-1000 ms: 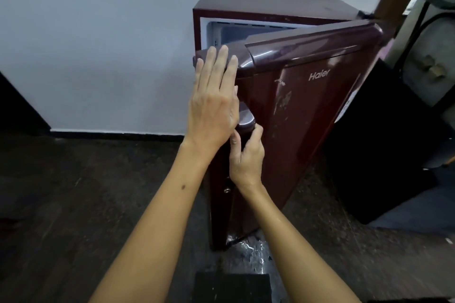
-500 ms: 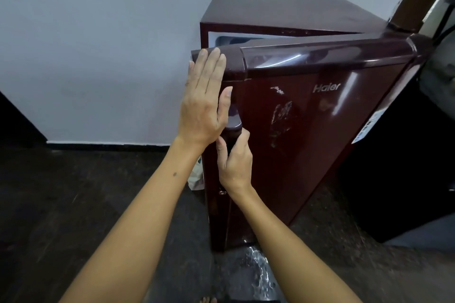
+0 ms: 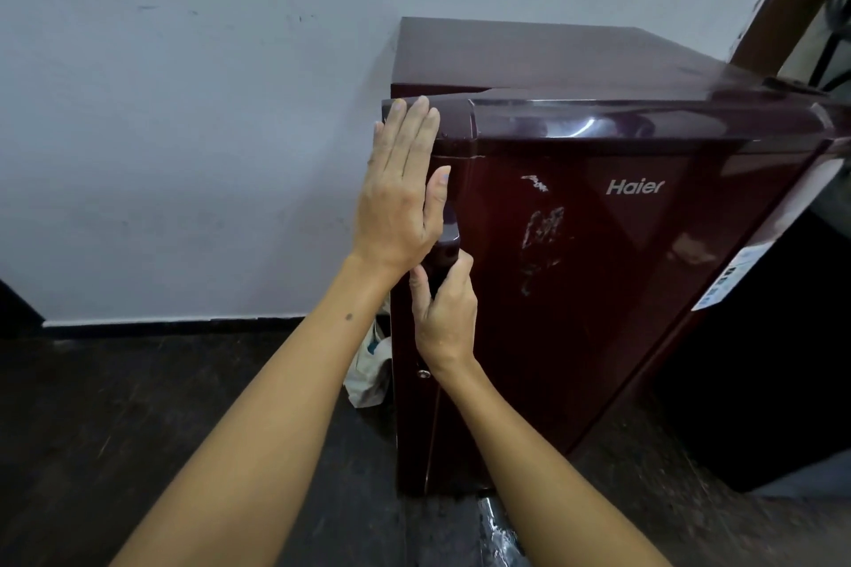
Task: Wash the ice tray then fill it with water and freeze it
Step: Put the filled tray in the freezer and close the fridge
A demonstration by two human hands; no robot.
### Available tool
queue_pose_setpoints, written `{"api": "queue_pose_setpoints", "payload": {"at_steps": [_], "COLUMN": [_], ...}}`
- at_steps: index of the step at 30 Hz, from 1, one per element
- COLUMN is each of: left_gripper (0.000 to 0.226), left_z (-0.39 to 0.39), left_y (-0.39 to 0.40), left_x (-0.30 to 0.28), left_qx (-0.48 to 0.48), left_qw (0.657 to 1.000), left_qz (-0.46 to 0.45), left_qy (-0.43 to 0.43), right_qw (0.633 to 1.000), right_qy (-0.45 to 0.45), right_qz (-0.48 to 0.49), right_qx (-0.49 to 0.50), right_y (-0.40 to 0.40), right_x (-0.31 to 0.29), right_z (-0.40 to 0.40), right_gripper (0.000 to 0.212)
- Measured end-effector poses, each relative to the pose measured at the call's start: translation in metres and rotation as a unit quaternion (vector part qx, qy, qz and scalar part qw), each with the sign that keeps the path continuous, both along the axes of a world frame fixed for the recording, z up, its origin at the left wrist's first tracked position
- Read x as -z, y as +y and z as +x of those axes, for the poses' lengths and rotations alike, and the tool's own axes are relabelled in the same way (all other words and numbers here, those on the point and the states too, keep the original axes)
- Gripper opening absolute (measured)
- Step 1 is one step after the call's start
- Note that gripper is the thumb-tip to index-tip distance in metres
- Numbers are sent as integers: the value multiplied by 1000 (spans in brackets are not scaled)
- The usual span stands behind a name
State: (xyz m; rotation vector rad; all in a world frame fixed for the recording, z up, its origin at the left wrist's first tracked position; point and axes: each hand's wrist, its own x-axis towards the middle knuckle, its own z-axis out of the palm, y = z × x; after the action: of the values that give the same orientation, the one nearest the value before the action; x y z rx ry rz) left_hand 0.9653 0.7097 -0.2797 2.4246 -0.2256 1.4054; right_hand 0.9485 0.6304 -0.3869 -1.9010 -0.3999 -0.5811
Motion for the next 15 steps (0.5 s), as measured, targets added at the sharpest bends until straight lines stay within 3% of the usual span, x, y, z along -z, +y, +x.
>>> {"api": "queue_pose_setpoints", "payload": {"at_steps": [15], "left_gripper": [51], "left_z": [31], "left_y": [24], "left_x": [0], "left_qx": [66], "left_qw": [998], "left_qz": [-9], "left_qy": [17], "right_qw": [999], "right_qy": [-13], "right_qz": [6], "right_qx": [35], "right_y": [25], "right_x": [2], "right_z": [29], "right_gripper": [86]}}
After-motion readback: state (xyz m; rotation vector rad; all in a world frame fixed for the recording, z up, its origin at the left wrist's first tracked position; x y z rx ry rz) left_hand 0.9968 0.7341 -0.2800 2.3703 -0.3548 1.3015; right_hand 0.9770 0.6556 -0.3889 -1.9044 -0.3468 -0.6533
